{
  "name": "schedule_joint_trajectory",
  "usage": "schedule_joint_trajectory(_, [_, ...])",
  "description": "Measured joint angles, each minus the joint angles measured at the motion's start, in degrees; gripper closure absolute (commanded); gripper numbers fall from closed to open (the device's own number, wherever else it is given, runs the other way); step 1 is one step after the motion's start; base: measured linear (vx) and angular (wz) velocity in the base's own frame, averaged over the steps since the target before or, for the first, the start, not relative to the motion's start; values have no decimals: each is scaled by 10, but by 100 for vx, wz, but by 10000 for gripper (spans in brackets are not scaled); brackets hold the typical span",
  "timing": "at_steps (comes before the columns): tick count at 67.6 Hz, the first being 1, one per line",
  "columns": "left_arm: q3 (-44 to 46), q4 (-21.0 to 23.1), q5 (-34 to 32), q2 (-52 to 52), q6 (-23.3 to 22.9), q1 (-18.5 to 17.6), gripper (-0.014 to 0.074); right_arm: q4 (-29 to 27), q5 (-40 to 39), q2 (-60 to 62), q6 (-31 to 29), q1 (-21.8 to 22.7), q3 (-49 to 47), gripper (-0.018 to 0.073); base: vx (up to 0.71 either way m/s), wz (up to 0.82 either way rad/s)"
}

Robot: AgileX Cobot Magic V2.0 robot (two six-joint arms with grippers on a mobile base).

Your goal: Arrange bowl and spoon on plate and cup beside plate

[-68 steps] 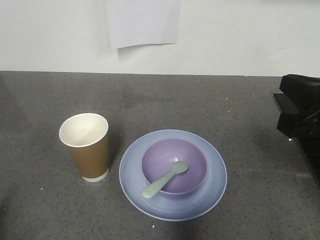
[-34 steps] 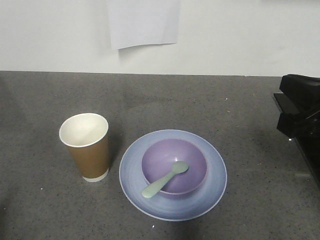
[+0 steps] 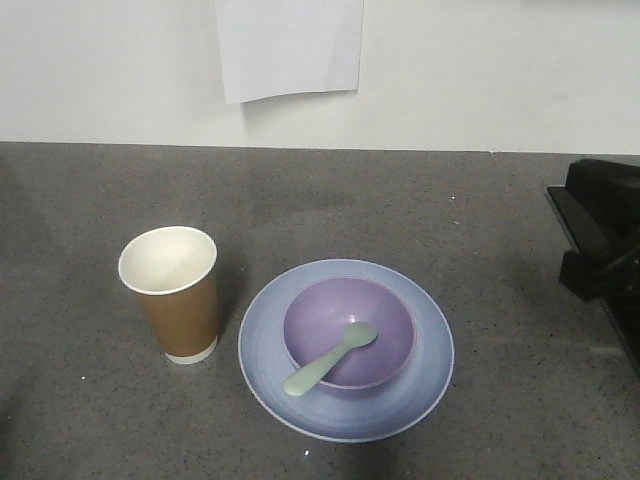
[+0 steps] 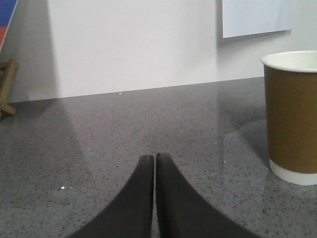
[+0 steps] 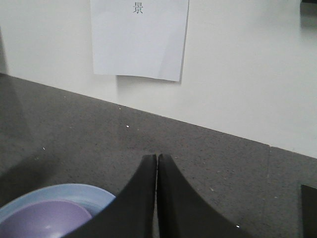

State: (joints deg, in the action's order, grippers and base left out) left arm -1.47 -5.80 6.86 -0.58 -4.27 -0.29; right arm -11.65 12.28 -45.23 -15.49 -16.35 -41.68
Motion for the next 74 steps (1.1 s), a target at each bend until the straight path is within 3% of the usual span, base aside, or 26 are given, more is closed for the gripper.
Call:
schedule_joint_trajectory(14, [0,0,0,0,0,0,604,24,-102,90,-13,0,162,562,0,0])
schedule_joint_trajectory(24, [0,0,0,0,0,0,604,-32,-211,164,-17,6,307,562,0,0])
schedule_joint_trajectory(31, [0,0,0,0,0,0,604,-77,-245,205,-19,38,367,562,0,0])
schedule_joint_trajectory(44, [0,0,0,0,-1,0,604,-97,-262,280,-21,119,412,562,0,0])
schedule_joint_trajectory(58, [0,0,0,0,-1,0,604,-82,-257,362,-16,170,433,562,0,0])
schedule_joint_trajectory(74, [0,0,1,0,-1,0,604,-18,-148,453,23,220,433,562,0,0])
